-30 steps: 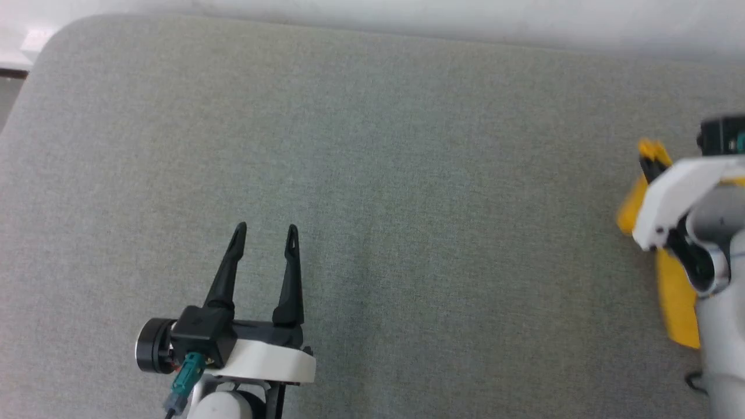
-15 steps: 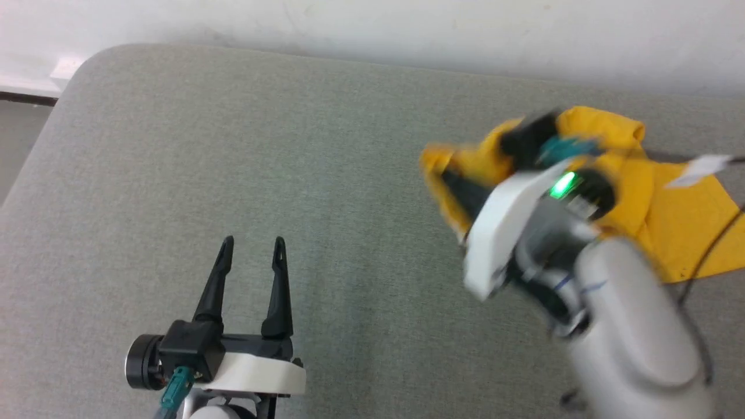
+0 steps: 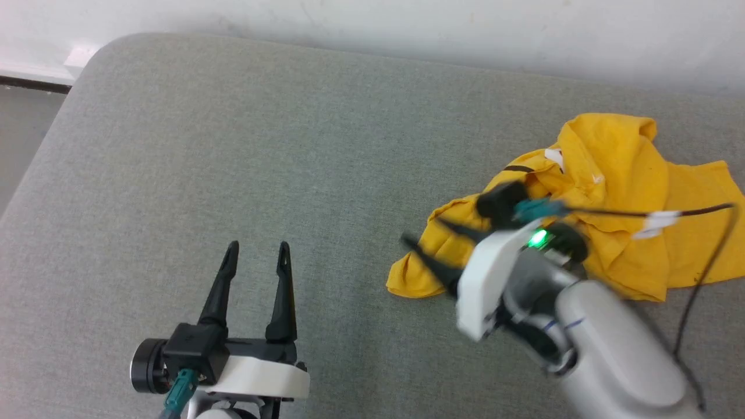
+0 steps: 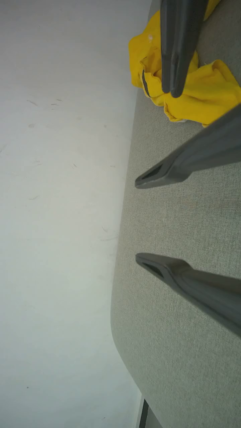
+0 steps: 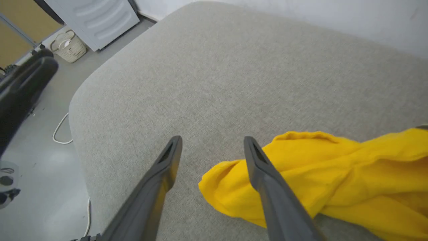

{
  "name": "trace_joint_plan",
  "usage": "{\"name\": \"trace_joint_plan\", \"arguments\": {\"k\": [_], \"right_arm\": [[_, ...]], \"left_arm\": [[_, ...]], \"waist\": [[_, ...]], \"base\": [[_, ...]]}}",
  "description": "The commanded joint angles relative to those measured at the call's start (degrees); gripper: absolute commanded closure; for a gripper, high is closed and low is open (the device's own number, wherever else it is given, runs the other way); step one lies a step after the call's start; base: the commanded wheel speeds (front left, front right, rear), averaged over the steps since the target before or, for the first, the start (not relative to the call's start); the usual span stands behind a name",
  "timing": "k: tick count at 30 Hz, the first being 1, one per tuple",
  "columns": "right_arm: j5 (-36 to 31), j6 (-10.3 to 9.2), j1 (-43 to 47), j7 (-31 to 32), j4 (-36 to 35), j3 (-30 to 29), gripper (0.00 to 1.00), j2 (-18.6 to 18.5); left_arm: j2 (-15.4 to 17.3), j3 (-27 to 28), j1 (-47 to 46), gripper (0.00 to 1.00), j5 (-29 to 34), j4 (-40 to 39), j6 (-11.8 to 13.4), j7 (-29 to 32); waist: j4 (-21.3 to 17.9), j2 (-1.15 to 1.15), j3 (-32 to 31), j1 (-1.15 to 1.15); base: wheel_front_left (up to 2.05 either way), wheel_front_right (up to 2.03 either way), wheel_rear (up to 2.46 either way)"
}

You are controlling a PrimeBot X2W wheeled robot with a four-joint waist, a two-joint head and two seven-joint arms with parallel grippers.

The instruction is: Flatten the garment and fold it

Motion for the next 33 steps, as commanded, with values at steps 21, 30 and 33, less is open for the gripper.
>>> {"name": "trace_joint_plan", "arguments": {"k": [21,30,33], "right_arm": [[-14.72,-0.05,0.66,1.46,6.89,-23.09,0.0,-6.2],[-16.22,-0.05,-1.54,-0.91,10.88,-25.05,1.0,-4.08],[-15.77,-0.05,-2.1,-1.73,9.35,-24.94,1.0,-4.28]], "left_arm": [[-0.13,-1.14,-1.08,0.0,0.15,0.23,-0.15,-0.27],[-0.13,-0.9,-1.42,0.0,0.35,0.37,-0.29,-0.27],[-0.13,-0.41,-0.96,0.0,0.4,0.4,-0.12,-0.27]], "waist": [[-0.32,0.0,1.32,0.0],[0.23,0.0,1.71,0.0],[-0.4,0.0,1.26,0.0]], "base": [[0.0,0.0,0.0],[0.0,0.0,0.0],[0.0,0.0,0.0]]}}
